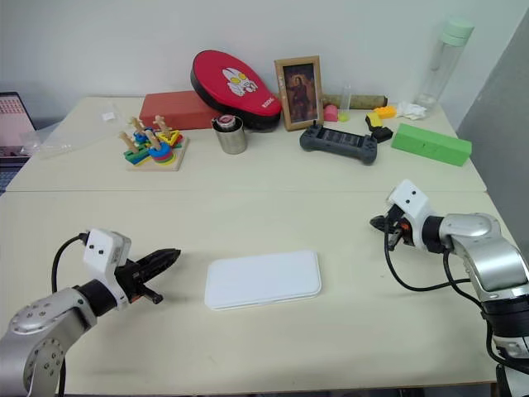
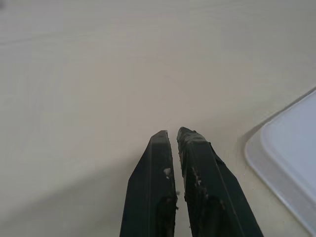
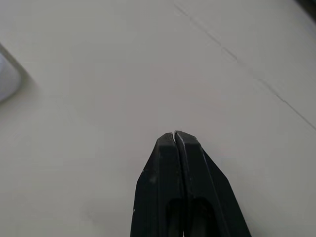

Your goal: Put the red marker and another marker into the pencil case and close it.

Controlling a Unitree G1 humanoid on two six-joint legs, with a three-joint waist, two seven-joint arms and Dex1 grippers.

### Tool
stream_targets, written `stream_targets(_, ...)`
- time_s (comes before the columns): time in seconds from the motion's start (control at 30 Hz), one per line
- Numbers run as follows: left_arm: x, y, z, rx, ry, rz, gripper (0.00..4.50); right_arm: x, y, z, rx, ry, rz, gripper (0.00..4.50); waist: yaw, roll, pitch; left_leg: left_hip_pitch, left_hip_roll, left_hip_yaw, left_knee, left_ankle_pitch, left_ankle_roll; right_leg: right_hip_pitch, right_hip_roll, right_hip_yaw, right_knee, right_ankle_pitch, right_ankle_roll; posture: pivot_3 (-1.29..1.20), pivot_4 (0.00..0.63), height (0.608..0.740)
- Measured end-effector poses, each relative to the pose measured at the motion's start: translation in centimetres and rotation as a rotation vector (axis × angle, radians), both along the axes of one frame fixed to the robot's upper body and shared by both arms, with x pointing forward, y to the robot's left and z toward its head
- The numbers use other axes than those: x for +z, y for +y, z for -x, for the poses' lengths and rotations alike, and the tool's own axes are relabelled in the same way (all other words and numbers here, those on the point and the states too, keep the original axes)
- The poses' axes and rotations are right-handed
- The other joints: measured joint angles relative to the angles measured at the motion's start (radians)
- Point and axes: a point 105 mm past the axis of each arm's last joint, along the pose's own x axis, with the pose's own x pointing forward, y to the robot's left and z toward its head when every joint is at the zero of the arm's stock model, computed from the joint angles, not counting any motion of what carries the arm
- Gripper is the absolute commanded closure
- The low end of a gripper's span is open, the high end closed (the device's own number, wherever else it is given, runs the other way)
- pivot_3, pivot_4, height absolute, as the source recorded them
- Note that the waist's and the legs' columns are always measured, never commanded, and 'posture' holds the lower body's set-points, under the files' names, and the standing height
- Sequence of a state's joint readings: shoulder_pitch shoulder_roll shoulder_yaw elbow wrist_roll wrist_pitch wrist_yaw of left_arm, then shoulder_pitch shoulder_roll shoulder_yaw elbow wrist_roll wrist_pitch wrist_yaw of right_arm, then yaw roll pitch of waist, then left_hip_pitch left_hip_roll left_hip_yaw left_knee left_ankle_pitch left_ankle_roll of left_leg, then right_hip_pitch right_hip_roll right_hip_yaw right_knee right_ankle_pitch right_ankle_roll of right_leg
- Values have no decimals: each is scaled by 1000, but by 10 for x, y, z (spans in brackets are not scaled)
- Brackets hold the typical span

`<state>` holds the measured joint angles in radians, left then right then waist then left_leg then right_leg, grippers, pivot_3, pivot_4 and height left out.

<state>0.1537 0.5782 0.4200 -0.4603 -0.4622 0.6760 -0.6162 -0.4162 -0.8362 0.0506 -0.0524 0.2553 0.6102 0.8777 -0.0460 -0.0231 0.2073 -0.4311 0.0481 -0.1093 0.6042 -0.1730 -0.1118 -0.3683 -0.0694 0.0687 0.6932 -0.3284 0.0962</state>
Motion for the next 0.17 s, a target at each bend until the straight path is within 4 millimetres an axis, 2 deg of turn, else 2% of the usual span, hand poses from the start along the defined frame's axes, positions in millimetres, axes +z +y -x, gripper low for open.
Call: stream_targets(0.17,-4,10,0,70,-14,-4,4118,-9,-18,-6,-101,11,-37,4500,0,0,0,0,0,1,1,0,0,1,0,1,-1,1,1,0,150,740)
